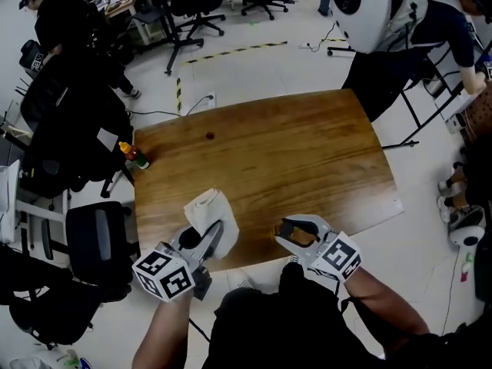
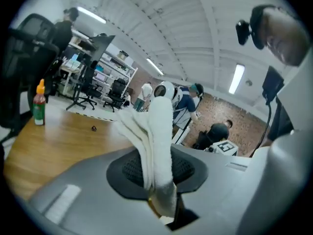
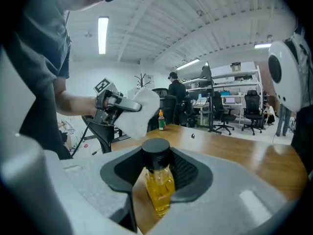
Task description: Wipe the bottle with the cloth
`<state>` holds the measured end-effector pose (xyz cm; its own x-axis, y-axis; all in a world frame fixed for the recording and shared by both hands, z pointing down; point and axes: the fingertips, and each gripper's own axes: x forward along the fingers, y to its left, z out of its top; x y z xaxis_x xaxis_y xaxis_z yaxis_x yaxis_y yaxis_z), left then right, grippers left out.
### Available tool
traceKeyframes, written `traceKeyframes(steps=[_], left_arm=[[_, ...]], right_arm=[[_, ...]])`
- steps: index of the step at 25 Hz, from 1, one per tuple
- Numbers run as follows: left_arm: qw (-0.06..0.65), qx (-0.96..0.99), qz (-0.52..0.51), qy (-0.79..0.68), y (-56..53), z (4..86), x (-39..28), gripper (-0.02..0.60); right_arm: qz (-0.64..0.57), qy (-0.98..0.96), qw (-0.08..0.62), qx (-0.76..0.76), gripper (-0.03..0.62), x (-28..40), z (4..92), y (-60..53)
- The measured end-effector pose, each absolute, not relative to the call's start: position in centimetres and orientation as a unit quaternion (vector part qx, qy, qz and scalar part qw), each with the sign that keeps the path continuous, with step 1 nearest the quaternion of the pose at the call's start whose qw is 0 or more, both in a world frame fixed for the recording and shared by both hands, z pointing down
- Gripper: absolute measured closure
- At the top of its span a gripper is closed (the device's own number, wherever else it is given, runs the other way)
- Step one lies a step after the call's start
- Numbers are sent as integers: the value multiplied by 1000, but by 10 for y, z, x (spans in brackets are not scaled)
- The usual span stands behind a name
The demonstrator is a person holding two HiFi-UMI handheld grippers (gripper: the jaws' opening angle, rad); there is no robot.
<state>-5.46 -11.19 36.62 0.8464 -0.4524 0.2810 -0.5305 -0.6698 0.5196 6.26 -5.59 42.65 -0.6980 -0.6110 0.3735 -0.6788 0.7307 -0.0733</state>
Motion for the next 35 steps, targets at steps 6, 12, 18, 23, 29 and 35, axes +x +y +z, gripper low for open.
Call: traceKeyframes(steps=[6,12,18,23,29,35], left_arm=[[388,891,-20,-237,-84,358,-88,477],[403,895,-8,-192,-62,366,-94,477],[409,893,12,-185,-38,385,-88,477],[392,895,59,-204,0,406,-61,477],[377,891,74,-242,69,409,-54,477],[376,877,53,-294,141,408,-12,477]], right_arm=[[74,-907,211,356,445,59,433,-45],[70,-890,262,366,365,65,440,-42],[132,-850,211,465,358,115,423,-14],[310,-796,135,501,533,156,448,38],[325,-825,147,438,583,131,431,96],[292,-863,124,394,583,152,414,159]])
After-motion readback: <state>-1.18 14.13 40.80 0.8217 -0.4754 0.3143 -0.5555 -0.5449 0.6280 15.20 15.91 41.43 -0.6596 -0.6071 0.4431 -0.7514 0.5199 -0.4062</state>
